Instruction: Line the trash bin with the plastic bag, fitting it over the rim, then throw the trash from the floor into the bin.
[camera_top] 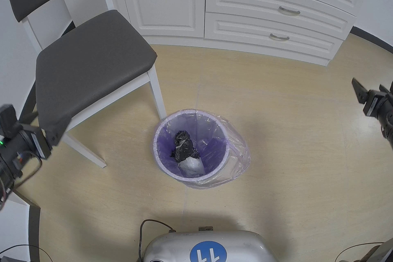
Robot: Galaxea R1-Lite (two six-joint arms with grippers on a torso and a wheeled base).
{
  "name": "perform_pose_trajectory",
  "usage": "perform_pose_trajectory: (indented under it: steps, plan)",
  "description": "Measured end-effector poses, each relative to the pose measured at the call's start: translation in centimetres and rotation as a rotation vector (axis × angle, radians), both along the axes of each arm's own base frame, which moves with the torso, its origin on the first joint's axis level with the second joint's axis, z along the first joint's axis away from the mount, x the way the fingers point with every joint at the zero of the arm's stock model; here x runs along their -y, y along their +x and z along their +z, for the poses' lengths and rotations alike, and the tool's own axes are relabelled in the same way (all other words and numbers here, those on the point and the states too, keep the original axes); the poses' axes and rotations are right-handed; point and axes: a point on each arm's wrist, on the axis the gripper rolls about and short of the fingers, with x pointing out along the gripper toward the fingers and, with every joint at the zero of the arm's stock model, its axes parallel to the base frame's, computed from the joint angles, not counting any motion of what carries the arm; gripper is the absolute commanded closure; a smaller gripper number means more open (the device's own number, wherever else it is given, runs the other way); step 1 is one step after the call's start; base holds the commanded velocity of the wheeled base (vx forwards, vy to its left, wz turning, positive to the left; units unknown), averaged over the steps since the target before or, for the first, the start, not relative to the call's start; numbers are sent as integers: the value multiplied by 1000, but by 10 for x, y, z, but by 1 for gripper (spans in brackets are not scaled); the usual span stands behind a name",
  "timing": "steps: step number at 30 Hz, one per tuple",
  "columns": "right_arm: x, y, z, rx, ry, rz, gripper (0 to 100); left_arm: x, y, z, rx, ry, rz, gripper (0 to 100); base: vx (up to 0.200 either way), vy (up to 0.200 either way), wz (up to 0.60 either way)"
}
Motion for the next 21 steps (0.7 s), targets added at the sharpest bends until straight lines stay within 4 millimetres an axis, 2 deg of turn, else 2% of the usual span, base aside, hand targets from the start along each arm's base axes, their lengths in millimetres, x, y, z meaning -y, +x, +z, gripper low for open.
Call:
perform_pose_trajectory:
  steps: [5, 7, 12, 21]
  plan:
    - [6, -10, 35, 140, 24, -20, 0, -11, -19, 48, 151, -30, 93, 0, 0, 0, 0]
    - [8, -17, 47, 194, 33, -26, 0, -16, -29, 61, 200, -40, 140, 0, 0, 0, 0]
    - [12, -34, 62, 254, 42, -31, 0, -22, -52, 72, 250, -51, 189, 0, 0, 0, 0]
    - [18, -79, 70, 272, 52, -28, 0, -29, -90, 75, 279, -58, 248, 0, 0, 0, 0]
